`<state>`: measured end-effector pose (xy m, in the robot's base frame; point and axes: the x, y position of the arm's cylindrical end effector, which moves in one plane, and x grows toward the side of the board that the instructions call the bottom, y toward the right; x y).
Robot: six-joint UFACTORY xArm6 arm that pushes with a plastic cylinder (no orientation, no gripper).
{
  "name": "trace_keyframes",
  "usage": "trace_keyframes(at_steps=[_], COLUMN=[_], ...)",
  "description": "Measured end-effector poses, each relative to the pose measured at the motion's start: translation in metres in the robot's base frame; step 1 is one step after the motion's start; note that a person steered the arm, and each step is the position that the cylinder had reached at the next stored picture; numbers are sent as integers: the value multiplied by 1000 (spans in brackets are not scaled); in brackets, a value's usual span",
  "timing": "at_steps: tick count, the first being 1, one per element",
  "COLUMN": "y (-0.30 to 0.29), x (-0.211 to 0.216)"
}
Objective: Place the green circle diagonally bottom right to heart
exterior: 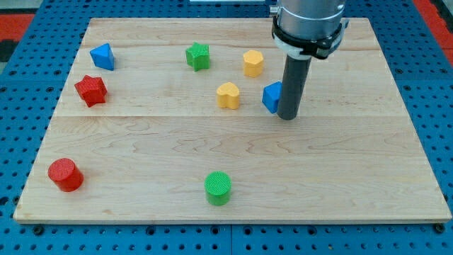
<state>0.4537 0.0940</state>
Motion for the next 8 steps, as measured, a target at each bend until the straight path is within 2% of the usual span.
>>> trace_keyframes(at_steps=[1, 2, 3, 4, 5, 6, 7, 8], y=[22, -23, -103, -158, -98, -111, -40, -62], x=[71, 135, 158, 141, 103, 126, 136, 123])
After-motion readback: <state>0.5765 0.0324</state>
